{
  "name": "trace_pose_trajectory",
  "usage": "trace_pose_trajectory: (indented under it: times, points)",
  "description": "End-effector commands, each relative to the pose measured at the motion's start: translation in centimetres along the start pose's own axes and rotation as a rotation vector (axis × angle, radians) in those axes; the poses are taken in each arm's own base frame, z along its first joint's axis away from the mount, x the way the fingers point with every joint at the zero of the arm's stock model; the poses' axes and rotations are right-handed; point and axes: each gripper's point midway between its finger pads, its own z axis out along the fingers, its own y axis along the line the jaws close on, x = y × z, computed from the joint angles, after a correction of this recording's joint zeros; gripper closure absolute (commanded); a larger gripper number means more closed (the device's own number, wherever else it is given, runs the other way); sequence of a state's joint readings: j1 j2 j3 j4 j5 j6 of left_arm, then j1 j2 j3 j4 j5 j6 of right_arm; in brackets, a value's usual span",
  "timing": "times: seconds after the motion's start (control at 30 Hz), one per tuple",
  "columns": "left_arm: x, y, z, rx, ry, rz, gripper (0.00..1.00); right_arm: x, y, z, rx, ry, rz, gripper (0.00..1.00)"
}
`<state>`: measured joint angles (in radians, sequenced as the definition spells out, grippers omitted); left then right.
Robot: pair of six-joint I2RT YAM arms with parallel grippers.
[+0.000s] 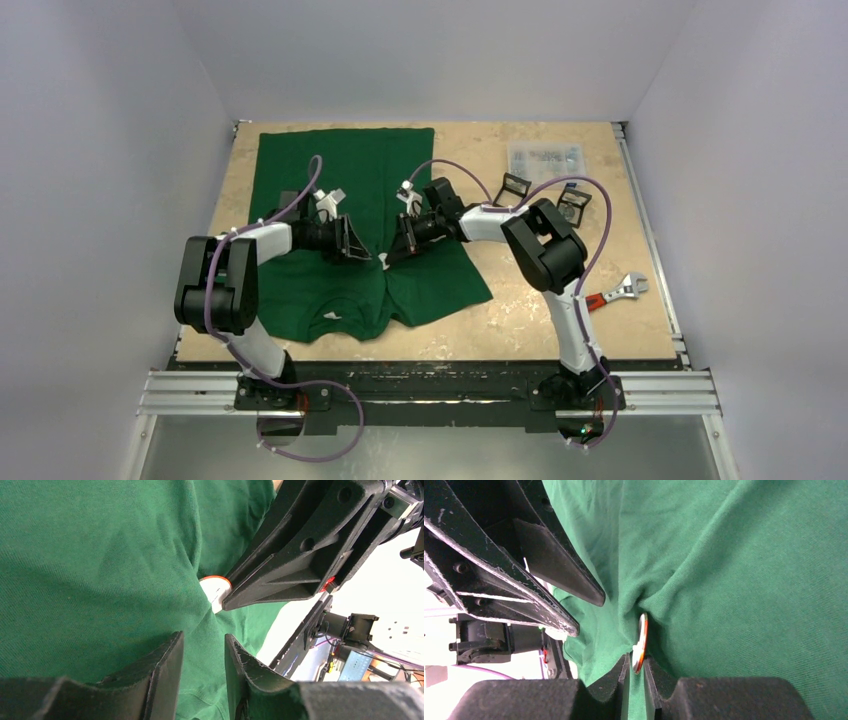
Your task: Remove the brooch from the garment
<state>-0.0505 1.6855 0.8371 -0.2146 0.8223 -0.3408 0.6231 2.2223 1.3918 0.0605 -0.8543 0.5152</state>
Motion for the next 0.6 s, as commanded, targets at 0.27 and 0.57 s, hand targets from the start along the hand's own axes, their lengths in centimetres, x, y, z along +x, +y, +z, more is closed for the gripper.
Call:
trace_pose_trajectory:
  times: [0.27, 0.57]
  points:
    - [-2.0, -1.6, -0.9, 0.037, -0.081, 0.122, 0.53, -1.4, 2.5, -0.1, -0.077, -0.02, -0.058, 1.0]
    - [-1.5, -3.1, -1.9, 0.097, -0.136, 0.268, 0.49, -1.8, 5.8, -1.4, -0.191, -0.054, -0.107, 1.0]
